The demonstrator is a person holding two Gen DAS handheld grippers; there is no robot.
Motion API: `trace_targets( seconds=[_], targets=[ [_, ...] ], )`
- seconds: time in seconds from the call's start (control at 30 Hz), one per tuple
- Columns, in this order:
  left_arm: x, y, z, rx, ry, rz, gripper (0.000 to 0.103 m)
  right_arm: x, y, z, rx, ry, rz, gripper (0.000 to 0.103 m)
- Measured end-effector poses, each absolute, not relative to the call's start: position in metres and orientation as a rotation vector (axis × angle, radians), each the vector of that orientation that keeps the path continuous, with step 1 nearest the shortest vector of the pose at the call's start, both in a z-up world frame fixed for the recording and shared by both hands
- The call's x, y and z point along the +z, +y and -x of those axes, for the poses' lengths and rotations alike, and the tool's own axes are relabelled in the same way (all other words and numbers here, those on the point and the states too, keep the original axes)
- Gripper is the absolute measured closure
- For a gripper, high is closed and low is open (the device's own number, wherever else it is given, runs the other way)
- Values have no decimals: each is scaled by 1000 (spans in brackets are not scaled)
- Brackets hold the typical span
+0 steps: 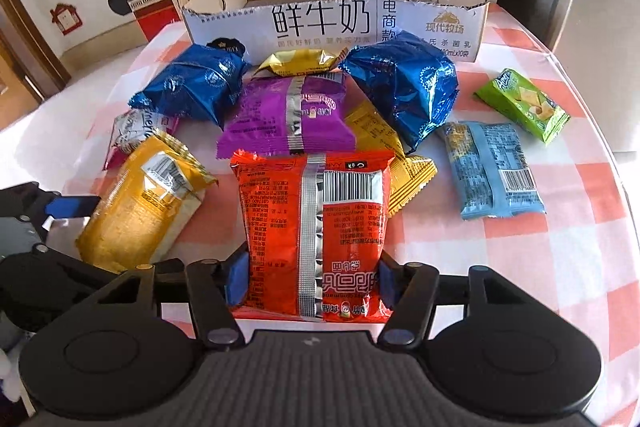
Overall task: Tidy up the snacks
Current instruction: 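Close left gripper on yellow packet while right gripper closes on red packet, then lift yellow packet with left tool while right tool lifts red packet toward box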
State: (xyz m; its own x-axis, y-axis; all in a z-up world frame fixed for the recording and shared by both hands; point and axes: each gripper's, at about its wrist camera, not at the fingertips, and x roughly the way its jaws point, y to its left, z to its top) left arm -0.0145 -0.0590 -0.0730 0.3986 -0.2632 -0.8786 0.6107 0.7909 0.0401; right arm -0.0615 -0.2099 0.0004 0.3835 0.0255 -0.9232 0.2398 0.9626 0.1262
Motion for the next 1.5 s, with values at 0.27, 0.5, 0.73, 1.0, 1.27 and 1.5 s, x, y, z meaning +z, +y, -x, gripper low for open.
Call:
trace_targets(
  seconds=[0.27,0.5,0.73,1.0,1.27,1.5],
  targets=[
    [-68,-61,20,-624,986,-397,21,7,-210,67,-156,1157,-265,36],
    [-62,-67,31,-675,936,-429,45,8,-209,68,-163,1154,-265,36],
    [-54,-60,26,-642,900,-387,47,11,-210,69,-172,1140,-261,36],
    [-40,-56,29,-647,838,-358,48,16,-210,70,-170,1115,-259,36],
    [-29,-55,32,-651,786,-321,48,23,-212,71,-181,1081,-276,36],
    [-17,-55,33,-657,729,-315,48,31,-208,69,-149,1060,-230,36]
  ],
)
